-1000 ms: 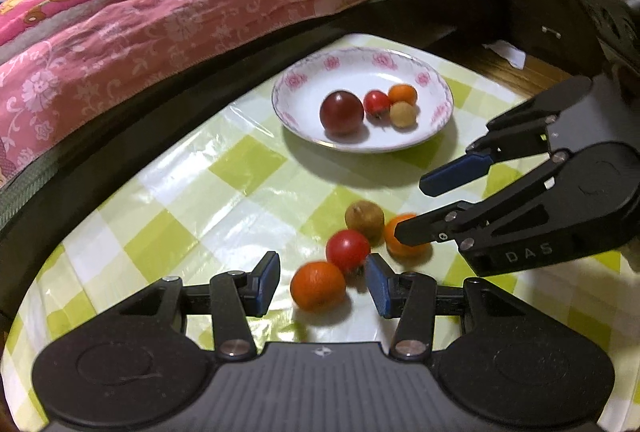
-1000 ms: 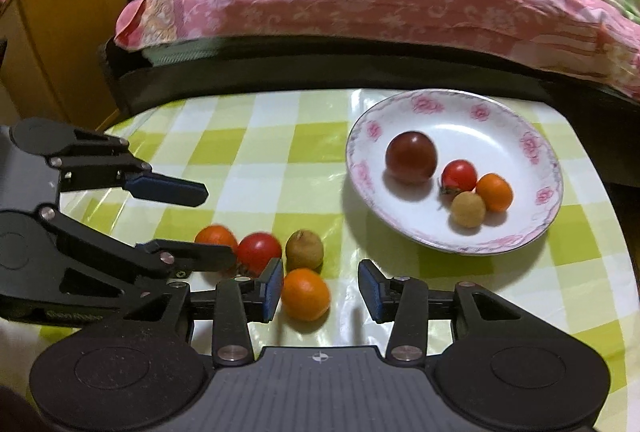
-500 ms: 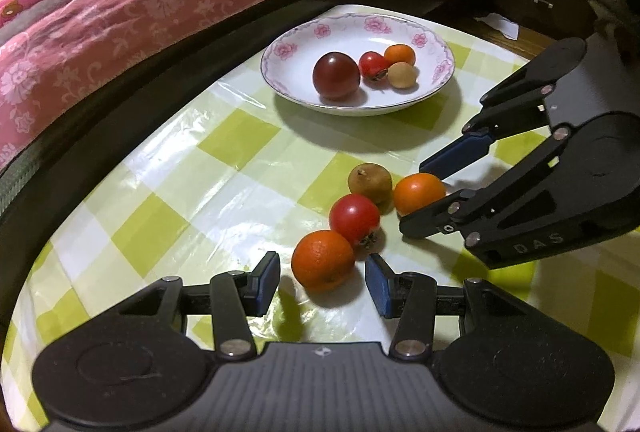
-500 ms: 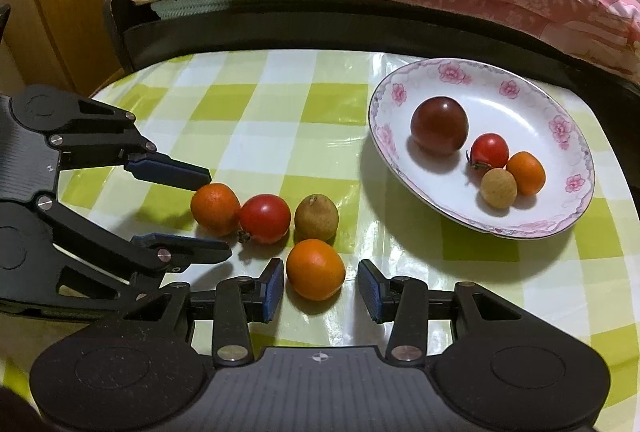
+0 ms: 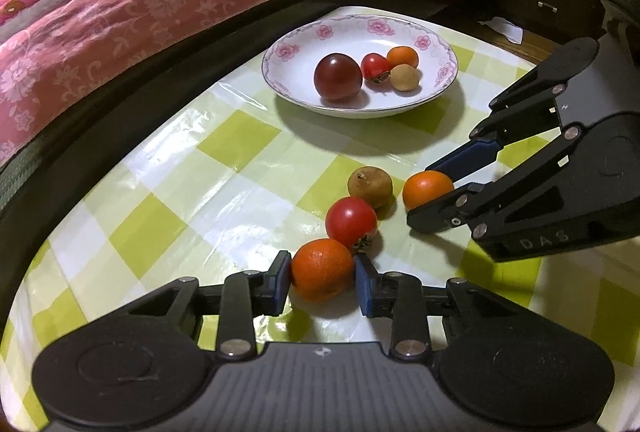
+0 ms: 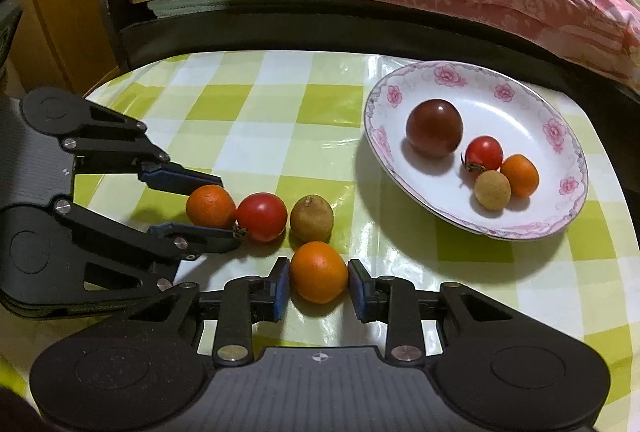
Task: Organize fruits
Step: 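Grasp an orange tangerine with the left gripper while the right grasps another tangerine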
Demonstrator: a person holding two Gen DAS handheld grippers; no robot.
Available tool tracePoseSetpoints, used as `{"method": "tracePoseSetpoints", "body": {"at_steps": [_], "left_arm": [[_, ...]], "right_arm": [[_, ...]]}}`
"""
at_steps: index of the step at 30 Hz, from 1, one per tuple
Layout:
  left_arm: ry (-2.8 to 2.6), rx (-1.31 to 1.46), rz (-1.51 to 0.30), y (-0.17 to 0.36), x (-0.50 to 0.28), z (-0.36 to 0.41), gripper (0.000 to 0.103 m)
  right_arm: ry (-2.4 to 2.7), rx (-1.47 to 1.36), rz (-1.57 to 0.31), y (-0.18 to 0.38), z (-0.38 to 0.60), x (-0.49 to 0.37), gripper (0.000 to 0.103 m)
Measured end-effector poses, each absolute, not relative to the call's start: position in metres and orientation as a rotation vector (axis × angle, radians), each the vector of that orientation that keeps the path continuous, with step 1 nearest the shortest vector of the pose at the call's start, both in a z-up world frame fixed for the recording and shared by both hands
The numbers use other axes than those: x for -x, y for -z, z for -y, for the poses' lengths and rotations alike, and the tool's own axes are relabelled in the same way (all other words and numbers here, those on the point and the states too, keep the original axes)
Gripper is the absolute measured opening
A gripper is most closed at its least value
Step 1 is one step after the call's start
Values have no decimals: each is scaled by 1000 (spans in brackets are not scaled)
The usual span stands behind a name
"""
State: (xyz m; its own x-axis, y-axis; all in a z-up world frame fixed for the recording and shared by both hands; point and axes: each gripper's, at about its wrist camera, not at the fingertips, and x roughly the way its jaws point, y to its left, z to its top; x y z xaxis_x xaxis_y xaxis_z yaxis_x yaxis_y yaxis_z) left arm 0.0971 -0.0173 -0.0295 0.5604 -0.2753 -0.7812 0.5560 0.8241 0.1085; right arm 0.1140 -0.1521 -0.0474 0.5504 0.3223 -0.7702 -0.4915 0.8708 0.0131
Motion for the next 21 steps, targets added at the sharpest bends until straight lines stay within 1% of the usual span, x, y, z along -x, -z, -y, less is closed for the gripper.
{"method": "tracePoseSetpoints", "body": {"at_steps": [11,18,21], "left_arm": [[541,-356,-858,15,-61,25,41],[535,-388,-894,28,-48,37,41],[532,-413,-872,29,-44,40,41]], "right_arm": [[-457,231,-879,46,159,-90,27],[-423,259,-880,49,159,-74,27],[-419,269,-876,50,157,-73,27]]}}
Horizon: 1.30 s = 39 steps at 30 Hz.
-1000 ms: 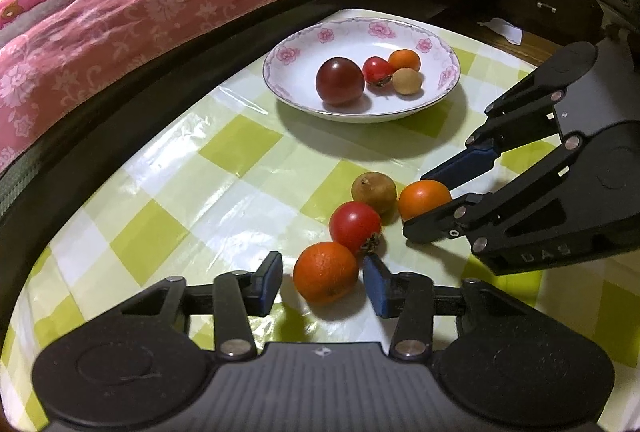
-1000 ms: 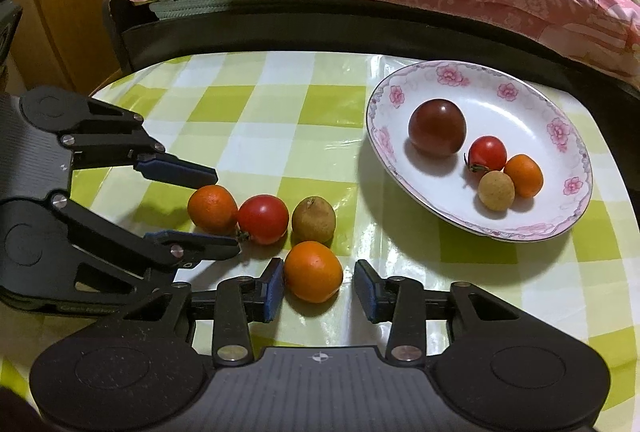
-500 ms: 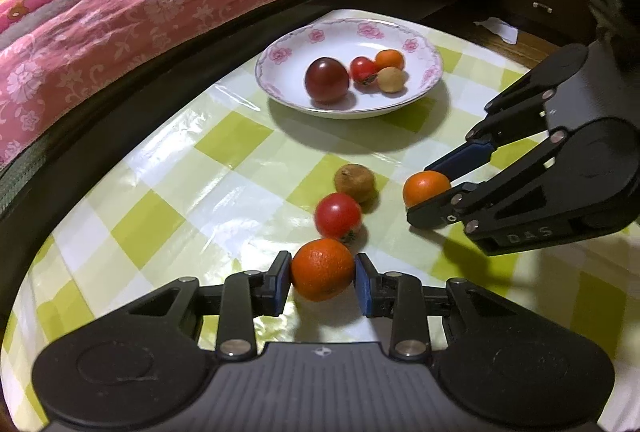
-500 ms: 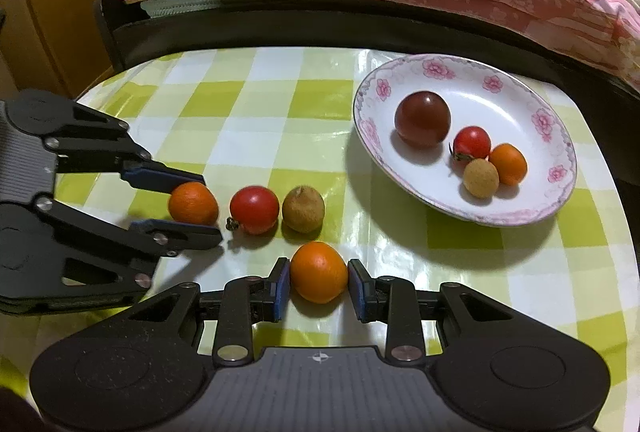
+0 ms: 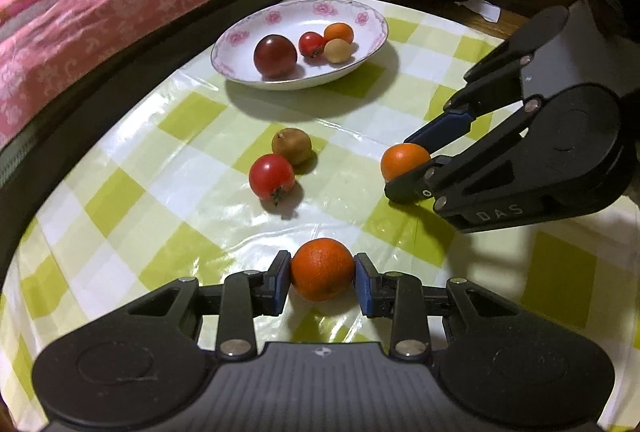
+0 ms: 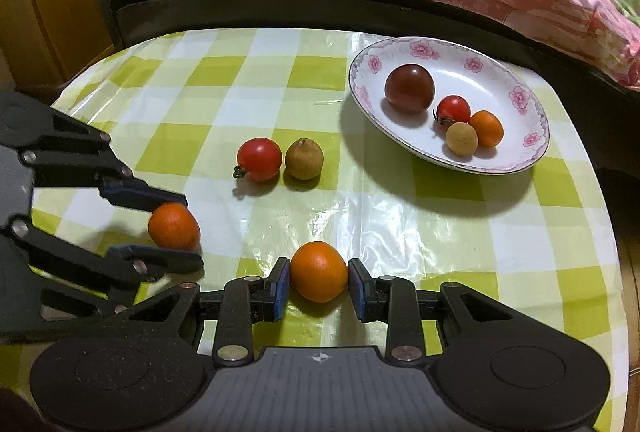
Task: Organize fruits
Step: 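Grasp an orange tangerine with the left gripper while the right grasps another tangerine, then carry both held tangerines up and over to the white plate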
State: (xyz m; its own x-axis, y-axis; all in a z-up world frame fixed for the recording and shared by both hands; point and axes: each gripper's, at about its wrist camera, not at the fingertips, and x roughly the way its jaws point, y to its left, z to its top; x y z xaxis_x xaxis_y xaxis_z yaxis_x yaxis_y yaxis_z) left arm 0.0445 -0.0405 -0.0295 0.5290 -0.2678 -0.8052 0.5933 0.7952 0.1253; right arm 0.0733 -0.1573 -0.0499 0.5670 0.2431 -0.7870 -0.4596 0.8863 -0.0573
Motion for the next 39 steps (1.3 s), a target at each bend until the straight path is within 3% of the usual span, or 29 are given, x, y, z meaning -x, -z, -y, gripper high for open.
{"method": "tracePoseSetpoints", "body": {"at_steps": [39], "left_arm": [[415,-306,-821,8,-69,53,41]], "right_arm": [[-347,263,-825,37,167,-74,27]]}}
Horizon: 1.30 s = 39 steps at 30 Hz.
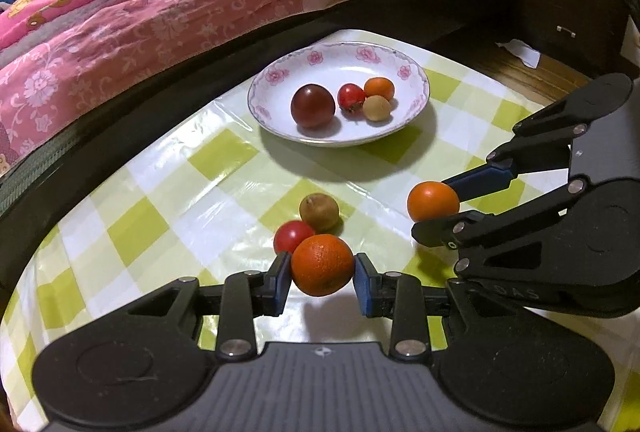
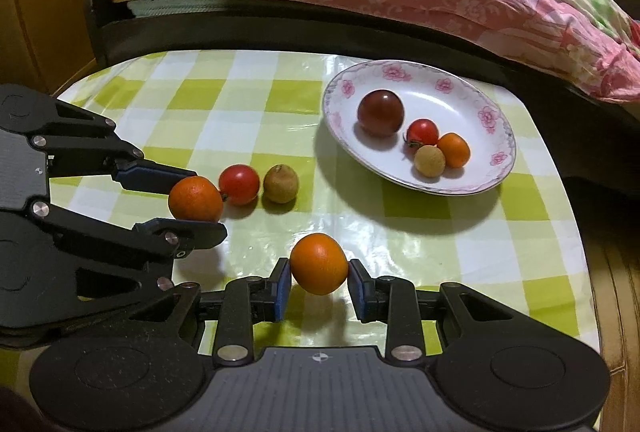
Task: Organize fruits
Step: 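Carry both held tangerines up and over to the white plate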
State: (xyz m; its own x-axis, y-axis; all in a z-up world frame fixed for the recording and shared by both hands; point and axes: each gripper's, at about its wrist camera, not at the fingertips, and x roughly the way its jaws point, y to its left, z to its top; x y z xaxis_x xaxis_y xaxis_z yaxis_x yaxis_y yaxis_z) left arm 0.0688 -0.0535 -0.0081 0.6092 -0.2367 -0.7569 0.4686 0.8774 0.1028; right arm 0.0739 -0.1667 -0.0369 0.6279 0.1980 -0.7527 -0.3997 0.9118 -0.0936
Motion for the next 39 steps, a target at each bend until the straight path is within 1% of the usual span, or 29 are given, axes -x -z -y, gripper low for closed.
{"method": "tracePoseSetpoints", "body": {"at_steps": [8,17,39], "left_arm": [[407,-296,-793,-2,-85,60,41],[406,-268,-756,-13,-129,80,40],[392,-269,-716,-7,-221,108,40]], "right_arm": [[-312,221,-809,27,176,-85,27],[-242,148,-775,13,195,-119,27],[-153,91,-731,11,225,-210,27]]}}
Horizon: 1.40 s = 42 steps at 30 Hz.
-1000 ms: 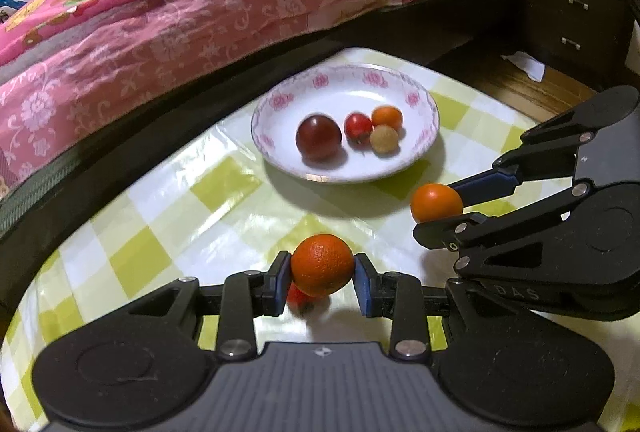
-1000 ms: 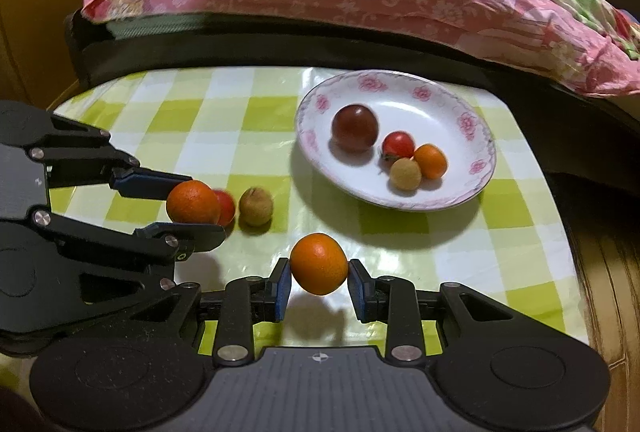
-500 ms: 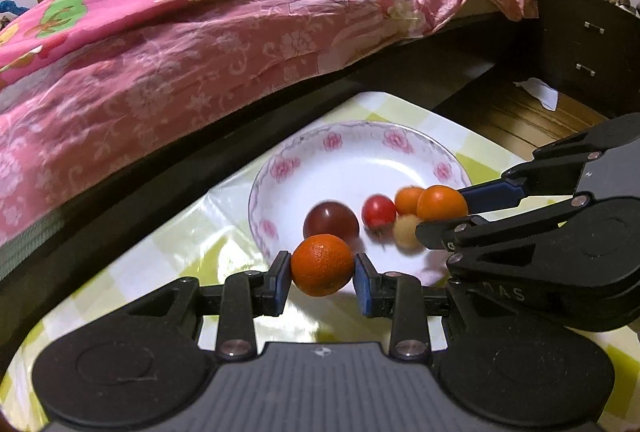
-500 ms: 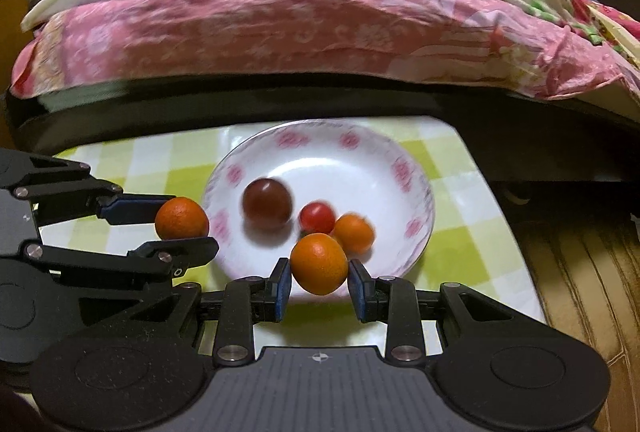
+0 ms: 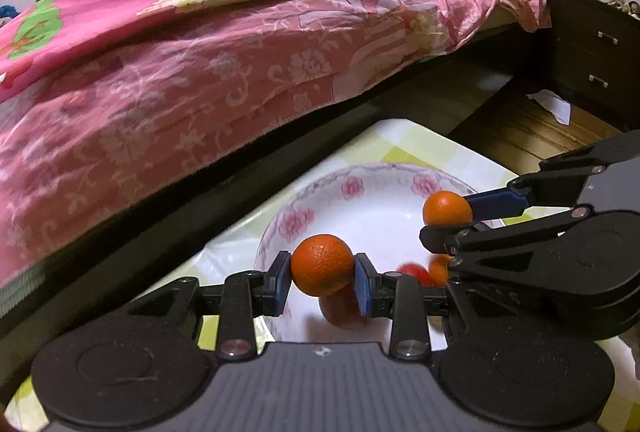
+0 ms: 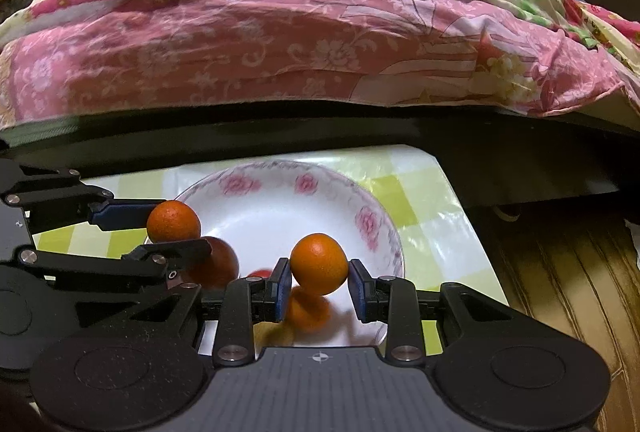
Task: Organize fruits
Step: 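Carry both held tangerines up and over to the white plate, then lower the tangerines into the plate and open both grippers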
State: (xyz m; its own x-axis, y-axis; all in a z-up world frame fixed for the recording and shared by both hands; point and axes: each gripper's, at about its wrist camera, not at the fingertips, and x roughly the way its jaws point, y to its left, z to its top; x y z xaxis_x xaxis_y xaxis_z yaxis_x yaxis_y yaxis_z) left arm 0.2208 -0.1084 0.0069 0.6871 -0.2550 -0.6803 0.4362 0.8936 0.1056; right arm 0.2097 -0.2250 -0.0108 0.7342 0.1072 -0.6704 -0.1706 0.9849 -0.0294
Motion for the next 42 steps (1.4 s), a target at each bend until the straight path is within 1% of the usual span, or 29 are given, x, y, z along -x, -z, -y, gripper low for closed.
{"method": "tracePoseSetpoints", "body": {"at_steps": [9,18,26,31,35,38,42], "left_arm": [[432,-276,-717,-3,-246,114,40],[484,-302,-739,-4,-255,113,40],[487,-314,-748,-3,-262,115,43],[474,-302,-754,-3,-264,113,49],[462,-299,-741,-4,-261,110,50],[457,-290,-741,-6,-258,106,51],[435,-274,-739,-9,-254,98,51]], "right_arm": [[-171,-13,-741,22,242,-237,28],[-194,-34,-744,29,243,-244,30],[-200,-67,-742,28,247,-243,30],[-199,-70,-731,27,248,-243,31],[-203,-65,-723,26,248,-242,31],[-200,-48,-709,26,246,-240,37],[-203,-35,-700,23,242,-236,39]]}}
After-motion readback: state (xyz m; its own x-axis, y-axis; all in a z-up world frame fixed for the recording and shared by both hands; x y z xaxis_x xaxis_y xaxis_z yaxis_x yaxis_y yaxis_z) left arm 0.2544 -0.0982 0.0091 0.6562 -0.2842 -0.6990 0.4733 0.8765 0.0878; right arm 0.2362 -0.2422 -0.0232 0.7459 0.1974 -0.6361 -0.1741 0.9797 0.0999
